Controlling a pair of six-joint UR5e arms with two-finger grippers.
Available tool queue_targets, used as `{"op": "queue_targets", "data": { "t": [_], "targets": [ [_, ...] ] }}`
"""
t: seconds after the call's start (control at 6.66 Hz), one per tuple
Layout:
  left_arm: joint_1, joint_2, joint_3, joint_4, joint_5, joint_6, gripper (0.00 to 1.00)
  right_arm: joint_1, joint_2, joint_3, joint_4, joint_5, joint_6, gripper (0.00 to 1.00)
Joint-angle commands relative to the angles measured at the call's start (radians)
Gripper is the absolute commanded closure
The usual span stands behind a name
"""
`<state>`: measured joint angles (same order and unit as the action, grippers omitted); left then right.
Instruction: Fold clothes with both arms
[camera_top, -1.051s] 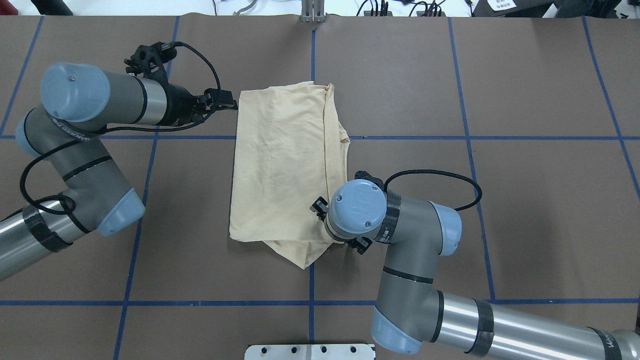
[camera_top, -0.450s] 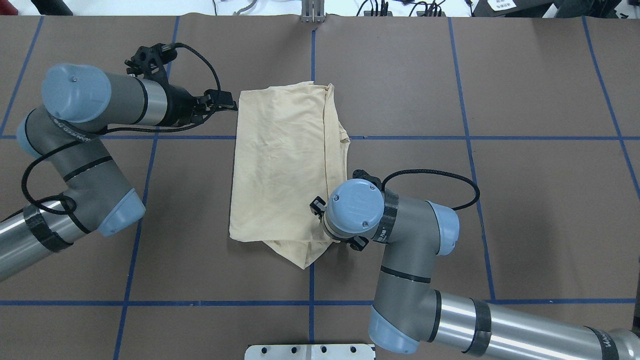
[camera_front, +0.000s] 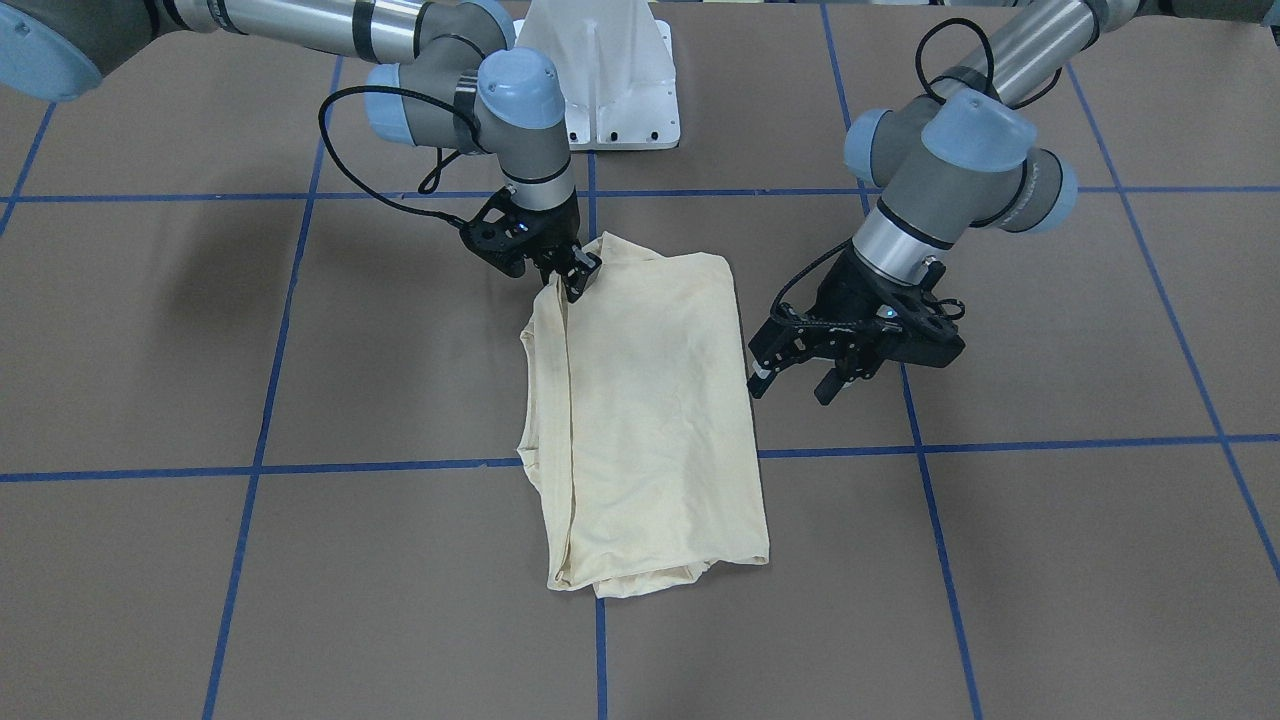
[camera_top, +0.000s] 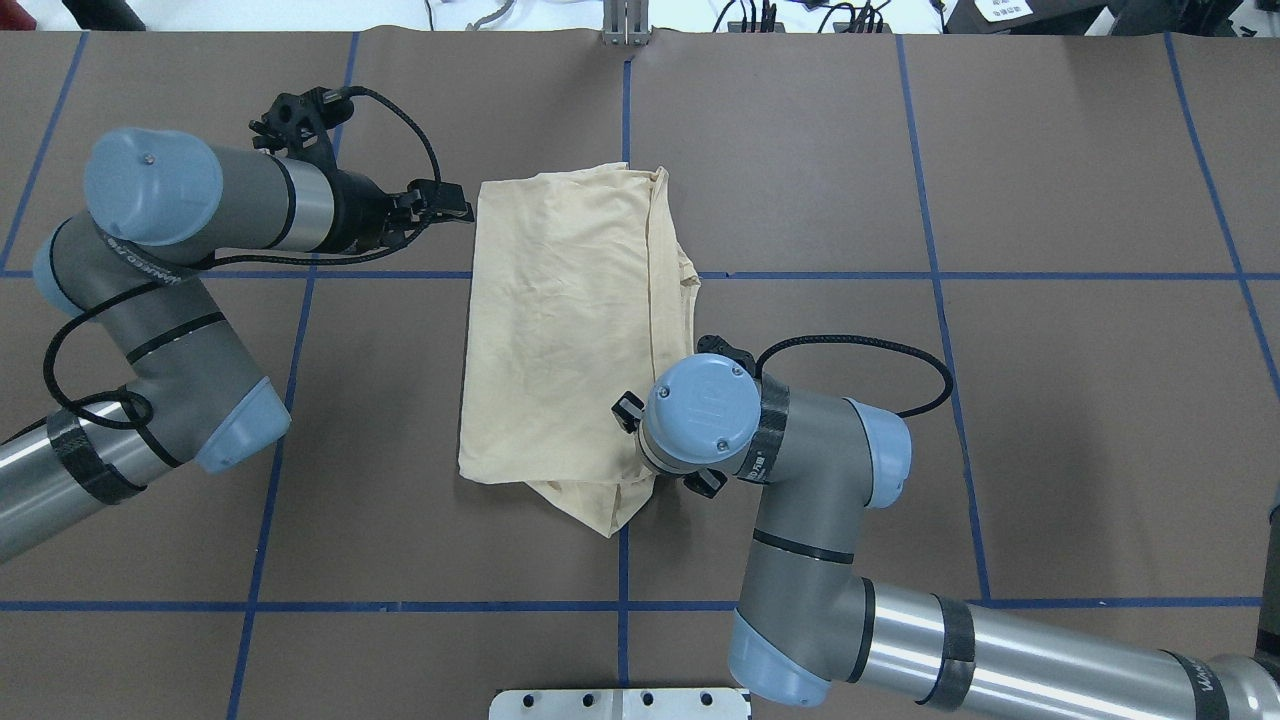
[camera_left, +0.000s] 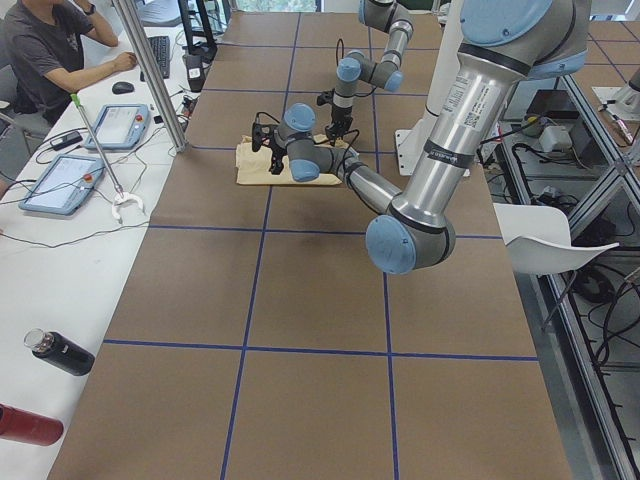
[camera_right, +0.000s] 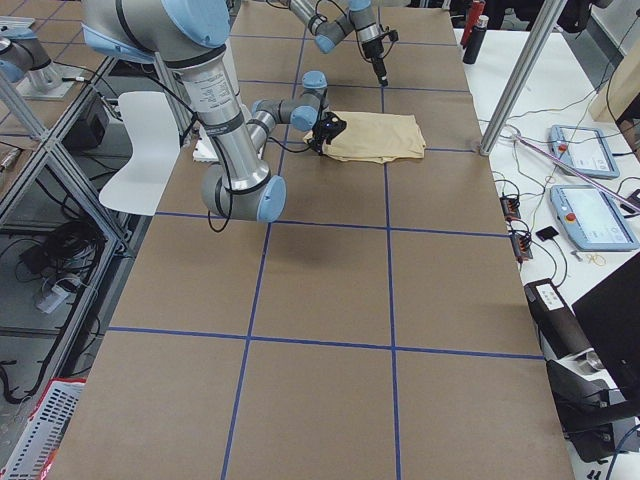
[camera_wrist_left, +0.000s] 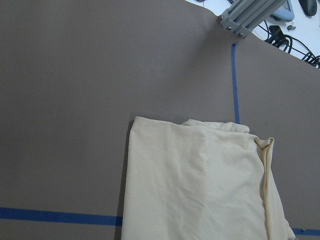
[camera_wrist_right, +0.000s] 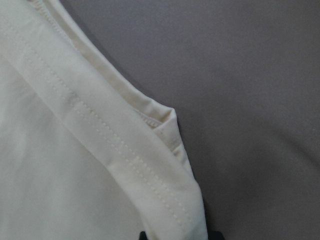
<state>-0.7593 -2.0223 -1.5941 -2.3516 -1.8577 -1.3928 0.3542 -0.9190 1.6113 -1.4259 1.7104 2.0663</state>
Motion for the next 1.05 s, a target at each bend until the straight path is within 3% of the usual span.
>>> {"op": "queue_targets", "data": {
  "t": [0.0,0.3,0.45,0.6,0.9],
  "targets": [
    [0.000,0.001,0.000,0.000,0.000,0.000,0.00,0.000,0.005,-0.013,0.004,-0.002,0.000,0.50],
    [0.000,-0.001,0.000,0.000,0.000,0.000,0.00,0.000,0.005,-0.014,0.005,-0.002,0.000,0.47],
    [0.000,-0.001,0.000,0.000,0.000,0.000,0.00,0.000,0.006,-0.014,0.005,-0.002,0.001,0.58],
    [0.002,-0.001,0.000,0.000,0.002,0.000,0.00,0.000,0.009,-0.014,0.004,-0.002,0.006,0.95],
    [0.002,-0.001,0.002,0.000,0.003,0.000,0.00,0.000,0.011,-0.014,0.008,0.000,0.002,1.00]
  ]
}}
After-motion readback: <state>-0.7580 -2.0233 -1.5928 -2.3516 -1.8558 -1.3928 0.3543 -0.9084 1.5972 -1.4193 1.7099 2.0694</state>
